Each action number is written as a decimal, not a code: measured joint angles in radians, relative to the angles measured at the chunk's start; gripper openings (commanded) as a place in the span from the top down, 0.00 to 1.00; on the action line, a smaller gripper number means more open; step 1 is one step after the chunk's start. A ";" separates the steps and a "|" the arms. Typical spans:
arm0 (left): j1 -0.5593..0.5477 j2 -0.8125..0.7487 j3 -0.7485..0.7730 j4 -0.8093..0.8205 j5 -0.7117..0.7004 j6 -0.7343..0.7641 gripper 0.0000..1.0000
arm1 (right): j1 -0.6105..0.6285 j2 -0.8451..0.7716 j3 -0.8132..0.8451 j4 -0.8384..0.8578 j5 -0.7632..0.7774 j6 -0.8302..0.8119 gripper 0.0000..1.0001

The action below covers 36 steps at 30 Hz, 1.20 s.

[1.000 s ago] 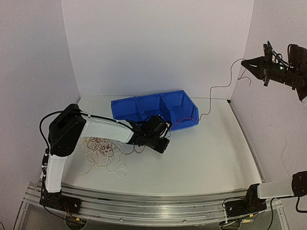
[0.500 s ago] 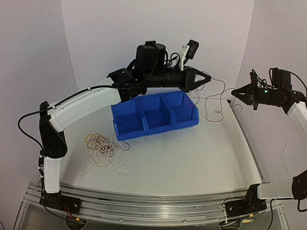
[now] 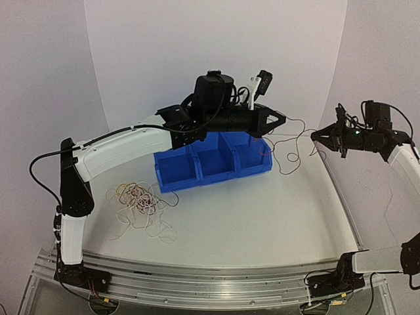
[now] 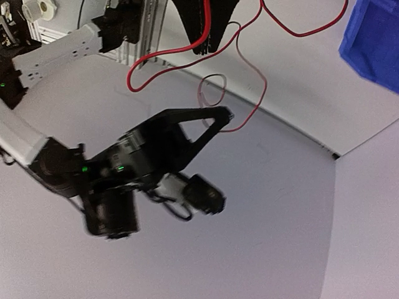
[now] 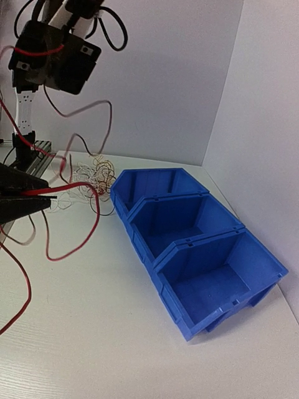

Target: Untangle the cables

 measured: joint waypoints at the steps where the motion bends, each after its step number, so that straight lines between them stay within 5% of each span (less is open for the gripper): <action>1: 0.000 0.000 -0.013 -0.035 -0.053 0.002 1.00 | 0.027 0.003 0.000 0.006 0.015 0.006 1.00; 9: 0.006 0.000 -0.030 -0.319 -0.499 -0.060 1.00 | 0.383 0.183 0.070 0.027 0.225 0.009 1.00; 15: 0.087 -0.006 -0.050 -0.510 -0.669 -0.177 1.00 | 0.601 0.446 0.285 0.038 0.421 0.004 1.00; 25: 0.356 -0.032 -0.132 -0.641 -0.737 -0.269 1.00 | 0.846 0.799 0.631 0.125 0.738 0.041 1.00; 36: 0.459 0.067 -0.047 -0.643 -0.614 -0.239 1.00 | 0.920 1.158 0.935 0.253 0.928 0.080 1.00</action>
